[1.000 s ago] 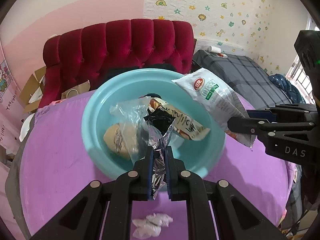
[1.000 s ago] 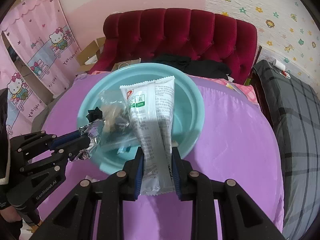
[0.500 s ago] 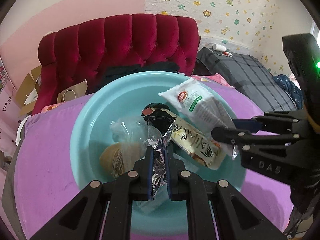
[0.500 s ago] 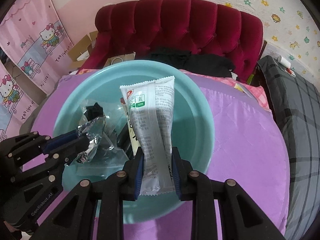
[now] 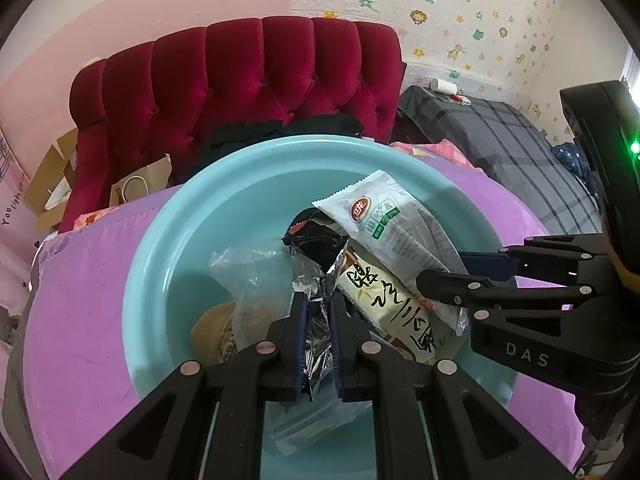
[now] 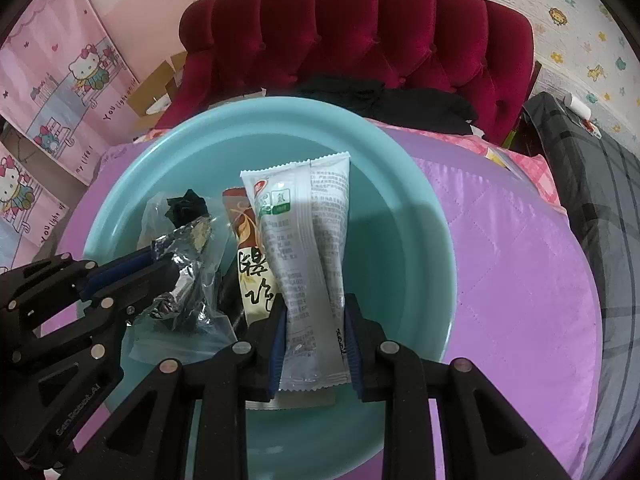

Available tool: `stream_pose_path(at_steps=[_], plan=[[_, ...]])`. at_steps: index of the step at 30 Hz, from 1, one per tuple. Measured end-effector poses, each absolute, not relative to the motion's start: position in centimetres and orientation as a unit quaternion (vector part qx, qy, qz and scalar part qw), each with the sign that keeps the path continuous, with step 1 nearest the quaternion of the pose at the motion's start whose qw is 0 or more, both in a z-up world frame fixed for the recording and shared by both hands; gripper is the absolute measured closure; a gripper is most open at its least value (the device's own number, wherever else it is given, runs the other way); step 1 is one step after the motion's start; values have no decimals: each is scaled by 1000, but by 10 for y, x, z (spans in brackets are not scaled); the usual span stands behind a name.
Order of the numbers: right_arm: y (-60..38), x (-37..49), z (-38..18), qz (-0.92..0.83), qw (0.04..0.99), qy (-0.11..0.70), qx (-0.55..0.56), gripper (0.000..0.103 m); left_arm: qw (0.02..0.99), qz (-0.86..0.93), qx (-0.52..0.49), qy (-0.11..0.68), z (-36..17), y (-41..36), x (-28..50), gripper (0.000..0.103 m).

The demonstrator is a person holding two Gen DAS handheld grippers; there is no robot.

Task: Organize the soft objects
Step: 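Open both tools to drop the packet and foil into the basin, then withdraw both tools from the basin toward the tissue and cable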

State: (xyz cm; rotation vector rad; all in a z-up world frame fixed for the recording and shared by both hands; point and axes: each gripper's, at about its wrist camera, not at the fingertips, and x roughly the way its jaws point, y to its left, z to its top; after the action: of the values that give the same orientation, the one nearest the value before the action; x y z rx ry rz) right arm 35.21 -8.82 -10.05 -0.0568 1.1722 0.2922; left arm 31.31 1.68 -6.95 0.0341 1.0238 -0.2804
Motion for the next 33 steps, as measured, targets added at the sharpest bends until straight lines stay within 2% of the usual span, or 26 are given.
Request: stream_pose_path(at_steps=[3,9,11,12,13,14,16,17,18,19,21,33], plan=[[-90,352,-98,139,824,549,-26,74,863,-136,21,487,-68,15,312,91],[-93,347,-88,142,831,538,-16,61,863,-139,25,485,-65,13,310,90],[-93,345,-84,143,834,533,-15,59,864,-140,26,484,-64,12,308,84],[-93,344,-82,141,836,530,-15,56,864,-139,27,483,-64,12,307,72],[-94,343,-79,141,838,527,-14,55,864,-138,28,483,-64,11,306,50],[-94,341,-77,139,841,523,-13,53,864,-136,28,484,-64,11,304,40],[-94,340,-71,134,844,519,-14,40,866,-131,28,482,-63,11,302,13],[-94,338,-68,133,847,515,-12,34,869,-124,32,479,-62,11,300,9],[-94,337,-66,133,848,513,-10,22,871,-120,37,476,-61,11,298,3],[-95,335,-63,133,851,509,-6,12,871,-118,40,475,-60,11,296,0],[-95,331,-59,131,854,504,-4,1,873,-112,44,472,-58,11,293,0],[-98,286,-36,126,862,491,-7,0,881,-96,46,461,-36,25,249,0]])
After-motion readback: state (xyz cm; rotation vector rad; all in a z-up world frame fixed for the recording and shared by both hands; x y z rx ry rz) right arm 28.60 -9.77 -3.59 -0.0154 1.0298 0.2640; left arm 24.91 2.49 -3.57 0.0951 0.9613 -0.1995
